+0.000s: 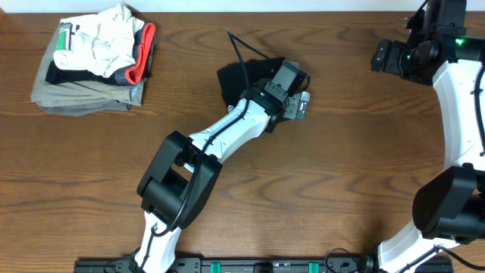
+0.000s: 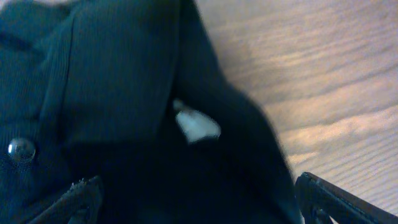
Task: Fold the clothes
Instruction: 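Carry the black shirt with the left gripper toward the clothes stack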
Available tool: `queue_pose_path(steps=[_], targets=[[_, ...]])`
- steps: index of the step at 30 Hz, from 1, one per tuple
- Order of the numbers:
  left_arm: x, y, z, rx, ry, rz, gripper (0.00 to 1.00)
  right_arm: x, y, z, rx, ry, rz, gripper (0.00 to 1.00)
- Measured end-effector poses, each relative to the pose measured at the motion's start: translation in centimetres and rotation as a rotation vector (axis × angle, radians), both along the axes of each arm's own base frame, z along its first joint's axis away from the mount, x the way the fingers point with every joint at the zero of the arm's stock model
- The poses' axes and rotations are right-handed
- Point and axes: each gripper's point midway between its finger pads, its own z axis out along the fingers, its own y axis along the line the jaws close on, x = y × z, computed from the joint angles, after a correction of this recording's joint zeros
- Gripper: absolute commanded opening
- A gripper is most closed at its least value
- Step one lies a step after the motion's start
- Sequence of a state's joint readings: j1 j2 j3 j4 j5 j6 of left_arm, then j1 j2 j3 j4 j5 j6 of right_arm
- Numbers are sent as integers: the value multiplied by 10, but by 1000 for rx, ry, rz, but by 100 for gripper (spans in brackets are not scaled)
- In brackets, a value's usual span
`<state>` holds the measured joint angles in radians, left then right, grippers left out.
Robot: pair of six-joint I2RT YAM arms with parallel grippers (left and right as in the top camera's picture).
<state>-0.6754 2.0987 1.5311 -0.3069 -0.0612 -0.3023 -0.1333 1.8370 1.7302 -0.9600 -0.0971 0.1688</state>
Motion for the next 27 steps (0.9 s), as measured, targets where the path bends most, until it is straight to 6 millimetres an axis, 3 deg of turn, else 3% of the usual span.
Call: queue_pose_path(steps=[4,10,21,24,27], targets=[[-9,13,-9,65,46,-12,100,0,0,0,0,-1,0,93],[-4,54,-19,157,103,-14,100,0,0,0,0,1,0,93],[31,169,-26,212,175,168,100,-1,0,-1,0,5,0,93],[35,186,-27,237,176,163,100,-1,0,-1,0,5,0,93],[35,187,-26,265,169,115,100,-1,0,-1,0,4,0,93]])
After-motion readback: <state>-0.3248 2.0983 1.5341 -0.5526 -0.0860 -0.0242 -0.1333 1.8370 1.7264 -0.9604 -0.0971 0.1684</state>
